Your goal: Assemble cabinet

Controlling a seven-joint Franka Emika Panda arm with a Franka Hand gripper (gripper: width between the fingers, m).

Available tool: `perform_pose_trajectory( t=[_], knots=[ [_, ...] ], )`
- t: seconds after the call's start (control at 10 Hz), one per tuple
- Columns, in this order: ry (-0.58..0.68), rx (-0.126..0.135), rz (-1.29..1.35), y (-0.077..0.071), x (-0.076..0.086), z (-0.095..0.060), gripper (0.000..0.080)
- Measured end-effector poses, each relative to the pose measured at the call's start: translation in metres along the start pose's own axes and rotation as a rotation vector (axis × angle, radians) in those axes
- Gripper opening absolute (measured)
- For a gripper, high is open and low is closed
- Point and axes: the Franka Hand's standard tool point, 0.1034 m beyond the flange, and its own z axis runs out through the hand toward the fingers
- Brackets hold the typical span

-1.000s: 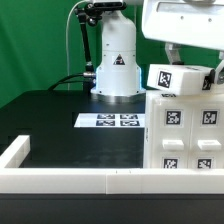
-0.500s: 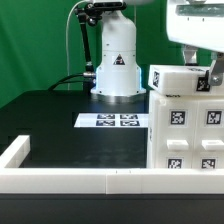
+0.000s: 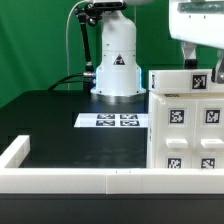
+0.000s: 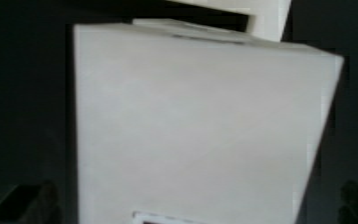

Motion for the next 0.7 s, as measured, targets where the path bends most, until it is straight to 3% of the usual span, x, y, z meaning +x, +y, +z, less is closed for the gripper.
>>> perform_pose_trajectory(
  t=[0.2, 0.3, 0.5, 0.7],
  knots=[
    [0.001, -0.005, -0.071, 0.000, -0.001, 0.004, 0.0797],
    [0.001, -0.037, -0.131, -0.003, -0.005, 0.006, 0.0797],
    [0.049, -0.049, -0.563, -0.011, -0.012, -0.001, 0.0797],
    [0.027, -0.045, -0.727, -0.013, -0.007, -0.004, 0.0797]
  ],
)
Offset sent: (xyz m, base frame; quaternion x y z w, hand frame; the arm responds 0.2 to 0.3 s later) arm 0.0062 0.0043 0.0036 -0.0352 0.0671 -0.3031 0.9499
